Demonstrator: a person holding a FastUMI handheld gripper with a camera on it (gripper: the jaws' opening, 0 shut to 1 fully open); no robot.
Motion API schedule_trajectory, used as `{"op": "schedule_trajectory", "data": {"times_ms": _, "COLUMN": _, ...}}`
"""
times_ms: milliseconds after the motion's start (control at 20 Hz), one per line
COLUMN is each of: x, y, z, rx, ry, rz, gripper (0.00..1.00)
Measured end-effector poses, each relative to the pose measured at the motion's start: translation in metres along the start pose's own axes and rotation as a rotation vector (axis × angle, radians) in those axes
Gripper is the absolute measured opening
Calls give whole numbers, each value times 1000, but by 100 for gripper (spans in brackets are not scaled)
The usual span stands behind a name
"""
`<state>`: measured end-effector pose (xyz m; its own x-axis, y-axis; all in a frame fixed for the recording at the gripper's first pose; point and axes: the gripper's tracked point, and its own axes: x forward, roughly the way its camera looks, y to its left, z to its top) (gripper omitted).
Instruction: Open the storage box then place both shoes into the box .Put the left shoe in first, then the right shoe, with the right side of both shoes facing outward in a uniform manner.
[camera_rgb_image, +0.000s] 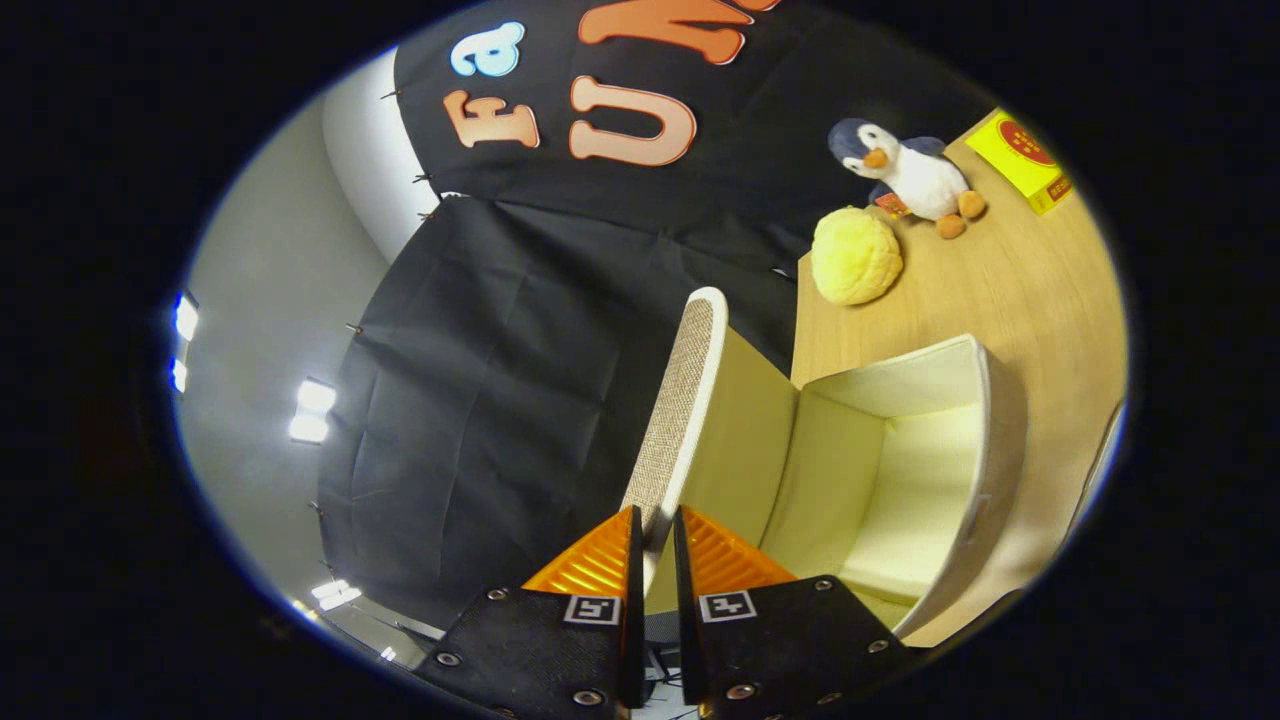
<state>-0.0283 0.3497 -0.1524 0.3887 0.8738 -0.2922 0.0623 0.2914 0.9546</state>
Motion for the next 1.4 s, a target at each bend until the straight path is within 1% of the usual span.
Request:
{"op": "schedule_trajectory", "data": {"times_ms": 50, "x": 10, "y": 8, "z": 0, "rx": -6, "ry": 7, "rz": 9, "gripper": 14}}
{"op": "schedule_trajectory", "data": {"times_ms": 300, "x": 57, "y": 29, "z": -14, "rx": -81, "ry": 38, "rz": -14, "gripper": 14}}
{"op": "schedule_trajectory", "data": {"times_ms": 400, "x": 76, "y": 33, "z": -18, "rx": -100, "ry": 43, "rz": -43, "gripper": 14}}
{"op": "schedule_trajectory", "data": {"times_ms": 450, "x": 85, "y": 34, "z": -20, "rx": -104, "ry": 49, "rz": -56, "gripper": 16}}
{"op": "schedule_trajectory", "data": {"times_ms": 550, "x": 99, "y": 40, "z": -24, "rx": -88, "ry": 61, "rz": -68, "gripper": 39}}
{"op": "schedule_trajectory", "data": {"times_ms": 600, "x": 104, "y": 42, "z": -25, "rx": -86, "ry": 60, "rz": -69, "gripper": 60}}
{"op": "schedule_trajectory", "data": {"times_ms": 650, "x": 108, "y": 43, "z": -26, "rx": -91, "ry": 59, "rz": -71, "gripper": 66}}
{"op": "schedule_trajectory", "data": {"times_ms": 700, "x": 108, "y": 42, "z": -30, "rx": -104, "ry": 59, "rz": -84, "gripper": 76}}
{"op": "schedule_trajectory", "data": {"times_ms": 750, "x": 107, "y": 37, "z": -32, "rx": -125, "ry": 64, "rz": -106, "gripper": 79}}
{"op": "schedule_trajectory", "data": {"times_ms": 800, "x": 103, "y": 28, "z": -32, "rx": -156, "ry": 68, "rz": -145, "gripper": 84}}
{"op": "schedule_trajectory", "data": {"times_ms": 850, "x": 96, "y": 16, "z": -31, "rx": -191, "ry": 64, "rz": -187, "gripper": 86}}
{"op": "schedule_trajectory", "data": {"times_ms": 900, "x": 88, "y": 8, "z": -27, "rx": -228, "ry": 52, "rz": -224, "gripper": 90}}
{"op": "schedule_trajectory", "data": {"times_ms": 1200, "x": 17, "y": -47, "z": -2, "rx": -418, "ry": -38, "rz": -372, "gripper": 93}}
{"op": "schedule_trajectory", "data": {"times_ms": 1300, "x": -13, "y": -72, "z": 3, "rx": -475, "ry": -39, "rz": -455, "gripper": 93}}
{"op": "schedule_trajectory", "data": {"times_ms": 1400, "x": -47, "y": -93, "z": 12, "rx": -506, "ry": -75, "rz": -526, "gripper": 93}}
